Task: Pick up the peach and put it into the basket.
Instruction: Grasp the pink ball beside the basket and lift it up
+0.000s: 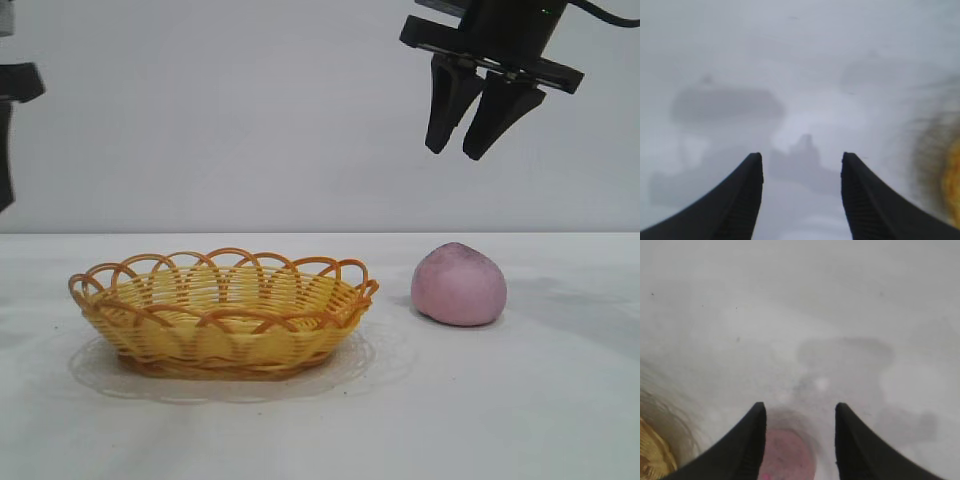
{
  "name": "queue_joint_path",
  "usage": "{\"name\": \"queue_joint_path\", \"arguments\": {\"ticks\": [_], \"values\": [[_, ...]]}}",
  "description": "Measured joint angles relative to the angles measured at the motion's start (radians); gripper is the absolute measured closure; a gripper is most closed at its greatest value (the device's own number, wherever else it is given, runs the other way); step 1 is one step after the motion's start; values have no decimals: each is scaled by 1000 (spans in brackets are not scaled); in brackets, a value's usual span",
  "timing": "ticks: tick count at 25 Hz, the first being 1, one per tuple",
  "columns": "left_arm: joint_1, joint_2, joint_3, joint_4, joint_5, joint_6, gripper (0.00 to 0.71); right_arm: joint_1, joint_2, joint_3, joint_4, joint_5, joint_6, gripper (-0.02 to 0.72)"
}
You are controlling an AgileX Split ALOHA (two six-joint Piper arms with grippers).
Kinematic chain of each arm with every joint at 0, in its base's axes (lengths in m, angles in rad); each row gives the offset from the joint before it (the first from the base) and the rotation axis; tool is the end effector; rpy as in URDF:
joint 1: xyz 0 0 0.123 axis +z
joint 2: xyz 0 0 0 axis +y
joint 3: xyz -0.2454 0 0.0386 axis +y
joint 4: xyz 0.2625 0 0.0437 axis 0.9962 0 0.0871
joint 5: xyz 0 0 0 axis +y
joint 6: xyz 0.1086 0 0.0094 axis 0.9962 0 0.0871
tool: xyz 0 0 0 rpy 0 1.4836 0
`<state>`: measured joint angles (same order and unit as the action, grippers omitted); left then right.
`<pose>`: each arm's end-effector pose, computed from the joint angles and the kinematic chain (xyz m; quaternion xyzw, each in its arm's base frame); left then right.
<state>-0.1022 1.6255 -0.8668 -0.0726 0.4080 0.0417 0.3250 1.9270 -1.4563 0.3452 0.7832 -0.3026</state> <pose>0.3219 -0.0362 0.1210 0.0409 0.9689 -0.0294 0.2422 0.3897 0.1588 0.1634 -0.2076 0.9473 0.1453 0.1961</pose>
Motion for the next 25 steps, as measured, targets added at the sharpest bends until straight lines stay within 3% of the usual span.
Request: {"name": "queue_joint_path", "arguments": {"ticks": [3,7,14,19,25], "values": [[25,-34,0,47,11,-50,399,0,0,0,4,0,-2,449],[30,-196,0,83,67,-63,399,0,0,0,6,5,-5,449],[30,-664,72,120,316,-70,399,0,0,0,49,6,-25,449],[30,-1016,227,144,530,-70,399,0,0,0,54,6,-31,449],[30,-1326,348,132,692,-80,399,0,0,0,64,8,-34,449]]}}
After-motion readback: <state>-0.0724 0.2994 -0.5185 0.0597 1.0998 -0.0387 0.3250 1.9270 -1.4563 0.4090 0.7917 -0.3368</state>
